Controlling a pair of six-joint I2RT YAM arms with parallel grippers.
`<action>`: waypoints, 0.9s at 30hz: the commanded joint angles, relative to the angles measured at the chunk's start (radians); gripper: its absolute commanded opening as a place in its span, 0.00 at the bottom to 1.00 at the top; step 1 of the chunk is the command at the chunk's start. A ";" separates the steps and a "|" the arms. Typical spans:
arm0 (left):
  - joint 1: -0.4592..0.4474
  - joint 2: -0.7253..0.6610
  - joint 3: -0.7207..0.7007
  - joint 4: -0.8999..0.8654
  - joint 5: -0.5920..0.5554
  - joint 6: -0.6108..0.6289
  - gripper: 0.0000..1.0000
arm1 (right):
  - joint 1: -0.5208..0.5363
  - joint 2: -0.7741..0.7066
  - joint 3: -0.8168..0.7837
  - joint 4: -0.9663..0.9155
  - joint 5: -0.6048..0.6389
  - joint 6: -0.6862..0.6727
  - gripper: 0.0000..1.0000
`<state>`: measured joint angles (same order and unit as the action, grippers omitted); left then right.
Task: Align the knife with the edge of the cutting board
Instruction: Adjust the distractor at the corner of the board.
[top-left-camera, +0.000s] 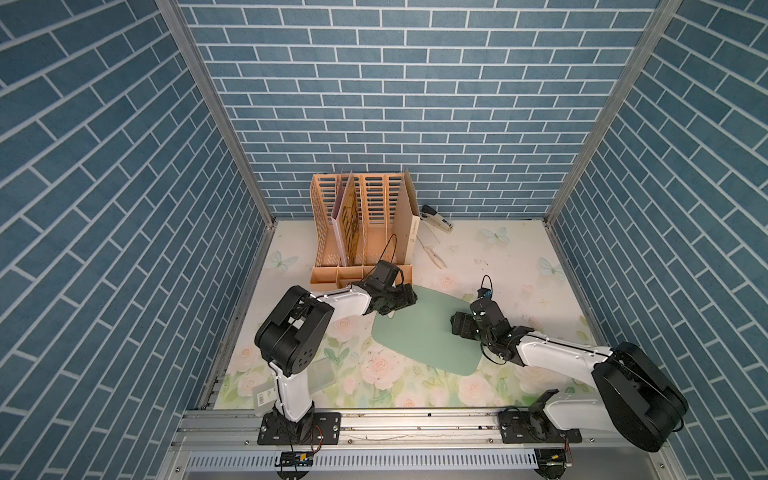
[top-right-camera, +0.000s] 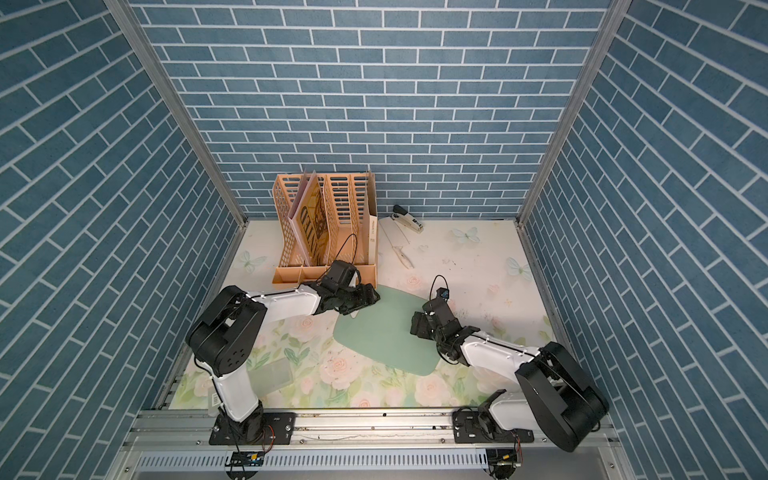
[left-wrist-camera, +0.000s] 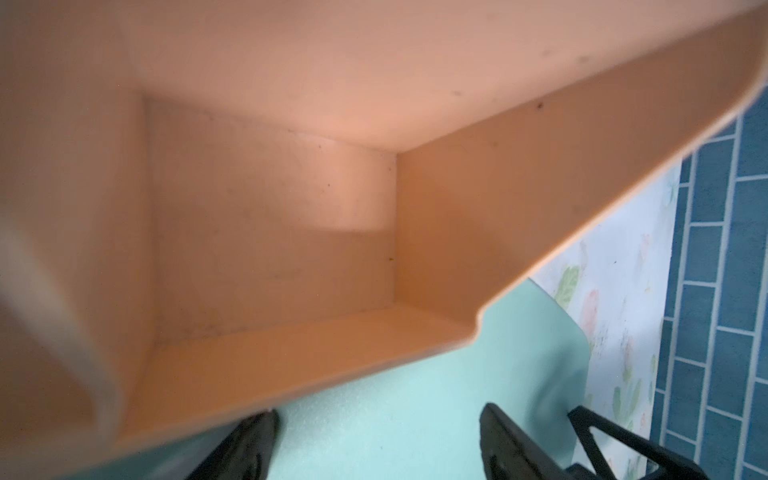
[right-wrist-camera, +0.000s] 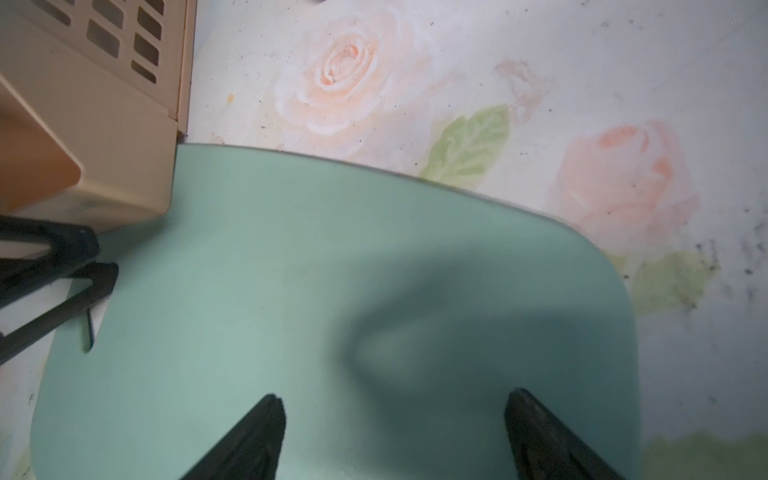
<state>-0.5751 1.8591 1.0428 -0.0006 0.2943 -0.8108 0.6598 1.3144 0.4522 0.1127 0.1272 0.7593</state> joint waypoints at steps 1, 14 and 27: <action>0.061 0.069 0.028 -0.005 -0.022 0.001 0.81 | -0.007 -0.023 -0.027 -0.045 0.004 0.008 0.87; 0.166 0.140 0.112 -0.024 0.007 0.049 0.81 | -0.052 -0.127 -0.007 -0.206 0.000 0.039 0.88; 0.060 -0.056 -0.256 0.134 0.032 0.002 0.80 | -0.106 0.072 0.026 -0.079 -0.167 0.071 0.88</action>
<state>-0.4717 1.8057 0.8864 0.2058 0.3370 -0.7761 0.5610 1.3354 0.4828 0.0517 0.0380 0.7895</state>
